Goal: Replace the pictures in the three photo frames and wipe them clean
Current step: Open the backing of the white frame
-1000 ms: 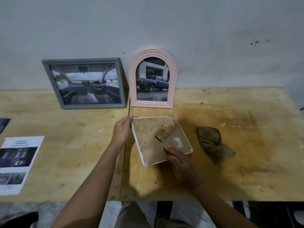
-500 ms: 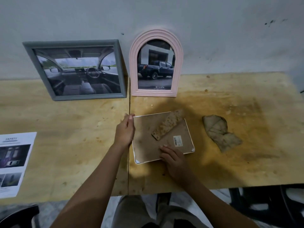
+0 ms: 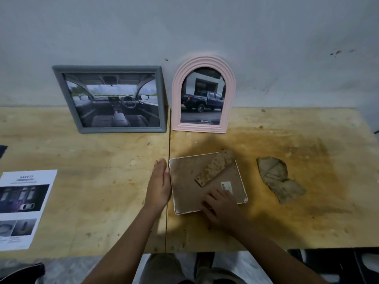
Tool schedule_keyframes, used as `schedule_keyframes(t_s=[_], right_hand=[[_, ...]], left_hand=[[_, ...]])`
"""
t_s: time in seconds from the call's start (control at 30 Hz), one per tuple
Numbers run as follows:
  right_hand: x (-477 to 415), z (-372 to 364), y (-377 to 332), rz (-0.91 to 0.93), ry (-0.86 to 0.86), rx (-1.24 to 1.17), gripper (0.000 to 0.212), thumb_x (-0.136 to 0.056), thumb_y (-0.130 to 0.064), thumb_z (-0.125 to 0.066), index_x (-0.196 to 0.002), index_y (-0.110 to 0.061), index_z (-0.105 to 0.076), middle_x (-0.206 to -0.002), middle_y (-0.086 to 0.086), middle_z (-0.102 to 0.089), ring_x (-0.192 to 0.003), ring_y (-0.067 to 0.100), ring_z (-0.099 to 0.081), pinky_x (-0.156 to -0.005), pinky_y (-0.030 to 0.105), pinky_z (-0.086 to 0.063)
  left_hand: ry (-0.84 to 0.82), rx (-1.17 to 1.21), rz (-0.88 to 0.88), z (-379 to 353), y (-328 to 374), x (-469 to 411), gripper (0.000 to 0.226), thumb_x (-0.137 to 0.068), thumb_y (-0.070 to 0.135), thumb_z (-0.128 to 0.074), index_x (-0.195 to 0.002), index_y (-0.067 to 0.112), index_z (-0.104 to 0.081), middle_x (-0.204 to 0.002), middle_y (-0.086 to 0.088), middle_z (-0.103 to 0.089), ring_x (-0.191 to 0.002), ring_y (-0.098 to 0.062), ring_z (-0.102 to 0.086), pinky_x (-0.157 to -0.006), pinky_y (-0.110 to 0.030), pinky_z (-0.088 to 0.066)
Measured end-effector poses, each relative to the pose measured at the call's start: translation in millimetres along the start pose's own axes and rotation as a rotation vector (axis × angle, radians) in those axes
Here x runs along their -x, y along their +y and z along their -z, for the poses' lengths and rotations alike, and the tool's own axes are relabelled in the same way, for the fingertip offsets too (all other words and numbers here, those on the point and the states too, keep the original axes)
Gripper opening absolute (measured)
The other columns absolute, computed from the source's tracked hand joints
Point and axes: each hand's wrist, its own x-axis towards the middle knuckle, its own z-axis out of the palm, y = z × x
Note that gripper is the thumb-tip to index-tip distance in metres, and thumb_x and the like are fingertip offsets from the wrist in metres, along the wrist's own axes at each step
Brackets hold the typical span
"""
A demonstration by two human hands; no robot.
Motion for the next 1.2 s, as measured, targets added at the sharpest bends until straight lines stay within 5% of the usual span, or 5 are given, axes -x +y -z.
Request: schedule_keyframes(t_s=[0.2, 0.47, 0.63, 0.83, 1.2], right_hand=[[-75.1, 34.9, -22.4, 0.037, -0.255, 0.056, 0.046, -0.087, -0.031, -0.056, -0.129, -0.017, -0.046, -0.134, 0.004, -0.047, -0.120, 0.024, -0.046, -0.093, 0.037, -0.038], [-149.2, 45.9, -42.8, -0.053, -0.638, 0.254, 0.087, -0.066, -0.036, -0.080, -0.137, -0.026, -0.031, -0.133, 0.002, -0.030, -0.121, 0.025, -0.033, -0.097, 0.044, -0.042], [-157.6, 40.6, -42.2, 0.027, -0.637, 0.383, 0.095, -0.056, -0.036, -0.086, -0.134, -0.029, -0.032, -0.131, 0.000, -0.031, -0.117, 0.023, -0.038, -0.087, 0.042, -0.048], [-167.8, 38.6, -43.7, 0.115, -0.525, 0.446, 0.059, -0.078, -0.020, -0.072, -0.127, -0.022, -0.039, -0.133, 0.002, -0.035, -0.120, 0.023, -0.036, -0.089, 0.039, -0.043], [-165.3, 52.0, -42.8, 0.197, -0.546, 0.459, 0.102, -0.048, -0.048, -0.087, -0.131, -0.023, -0.032, -0.133, -0.001, -0.042, -0.120, 0.019, -0.038, -0.098, 0.038, -0.032]], left_hand=[[0.089, -0.076, -0.051, -6.9, -24.3, 64.1, 0.044, -0.099, 0.033, -0.038, -0.140, 0.019, -0.041, -0.137, 0.001, -0.046, -0.127, -0.013, -0.037, -0.102, -0.023, -0.032], [0.153, -0.074, -0.074, -19.6, -27.4, 88.8, 0.031, -0.095, 0.021, -0.050, -0.125, 0.017, -0.058, -0.104, 0.002, -0.047, -0.099, -0.013, -0.041, -0.084, -0.013, -0.034], [0.206, -0.088, -0.067, -24.9, -26.2, 87.7, 0.024, -0.092, 0.012, -0.054, -0.112, 0.014, -0.067, -0.097, 0.002, -0.046, -0.089, -0.007, -0.037, -0.080, 0.000, -0.027], [0.179, -0.043, 0.009, -28.1, -19.3, 84.6, 0.024, -0.091, 0.007, -0.053, -0.109, 0.007, -0.069, -0.089, 0.003, -0.046, -0.085, -0.009, -0.040, -0.075, -0.001, -0.029], [0.187, 0.039, 0.083, -30.2, -14.1, 85.2, 0.023, -0.090, 0.004, -0.052, -0.103, 0.009, -0.070, -0.090, 0.001, -0.050, -0.086, -0.012, -0.049, -0.072, -0.003, -0.034]])
